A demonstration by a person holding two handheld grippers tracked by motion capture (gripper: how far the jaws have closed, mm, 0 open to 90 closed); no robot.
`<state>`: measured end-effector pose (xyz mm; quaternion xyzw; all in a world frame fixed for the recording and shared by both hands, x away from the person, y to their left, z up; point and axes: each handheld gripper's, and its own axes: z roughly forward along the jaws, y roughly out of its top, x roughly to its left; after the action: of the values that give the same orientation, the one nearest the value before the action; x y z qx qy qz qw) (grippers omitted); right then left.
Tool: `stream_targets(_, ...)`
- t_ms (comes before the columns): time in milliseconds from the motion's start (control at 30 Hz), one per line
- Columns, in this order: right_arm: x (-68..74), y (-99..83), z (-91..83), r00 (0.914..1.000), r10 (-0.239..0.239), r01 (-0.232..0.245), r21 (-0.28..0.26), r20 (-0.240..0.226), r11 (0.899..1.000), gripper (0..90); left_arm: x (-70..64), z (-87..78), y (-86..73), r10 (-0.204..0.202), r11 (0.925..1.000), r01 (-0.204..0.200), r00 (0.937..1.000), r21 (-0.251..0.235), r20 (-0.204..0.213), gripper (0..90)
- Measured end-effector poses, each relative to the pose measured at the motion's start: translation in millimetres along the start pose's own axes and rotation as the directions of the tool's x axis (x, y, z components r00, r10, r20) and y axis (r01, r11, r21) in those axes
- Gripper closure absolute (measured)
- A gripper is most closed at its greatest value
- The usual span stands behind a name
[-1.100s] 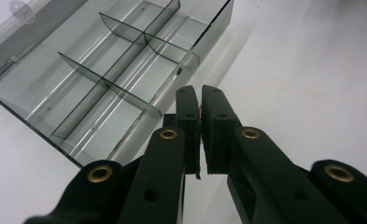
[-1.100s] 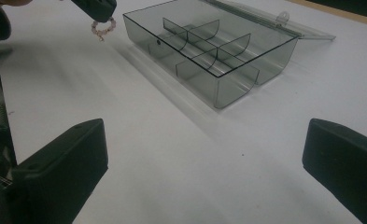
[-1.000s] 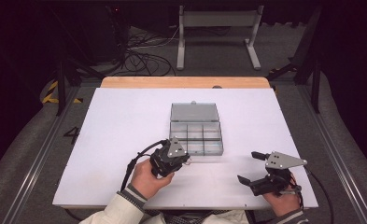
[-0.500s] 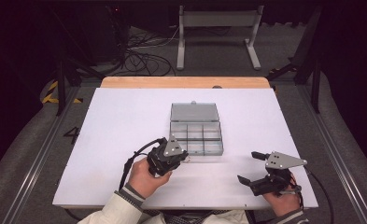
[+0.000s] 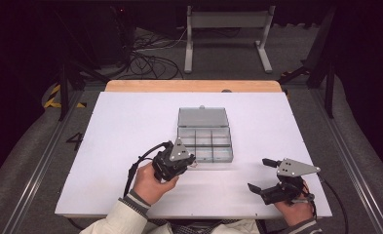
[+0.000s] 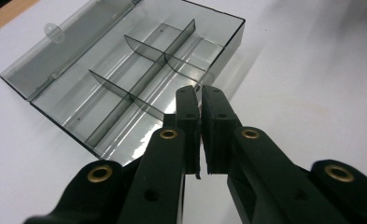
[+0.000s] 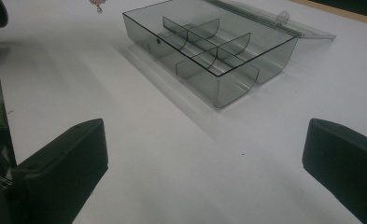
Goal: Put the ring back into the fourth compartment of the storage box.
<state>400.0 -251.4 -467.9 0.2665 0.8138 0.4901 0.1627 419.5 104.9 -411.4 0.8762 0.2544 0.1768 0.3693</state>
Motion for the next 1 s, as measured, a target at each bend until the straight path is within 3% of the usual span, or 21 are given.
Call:
stream_targets(400, -0.2, -0.3, 0.4, 1.0, 0.002, -0.002, 0.001, 0.0, 1.0, 0.7, 19.0, -5.2, 6.3, -0.063, 0.9975, 0.062, 0.9978, -0.035, -0.02, 86.3)
stream_targets(700, -0.3, -0.4, 0.4, 1.0, 0.003, -0.003, 0.001, 0.001, 1.0, 0.7, 32.7, -2.7, 5.8, -0.12, 0.9918, 0.118, 0.9922, -0.049, -0.035, 86.2)
stream_targets(1000, -0.3, -0.4, 0.6, 1.0, 0.004, -0.004, 0.002, 0.001, 1.0, 0.7, 44.8, 8.1, 5.1, -0.204, 0.9785, 0.202, 0.978, -0.041, -0.046, 86.2)
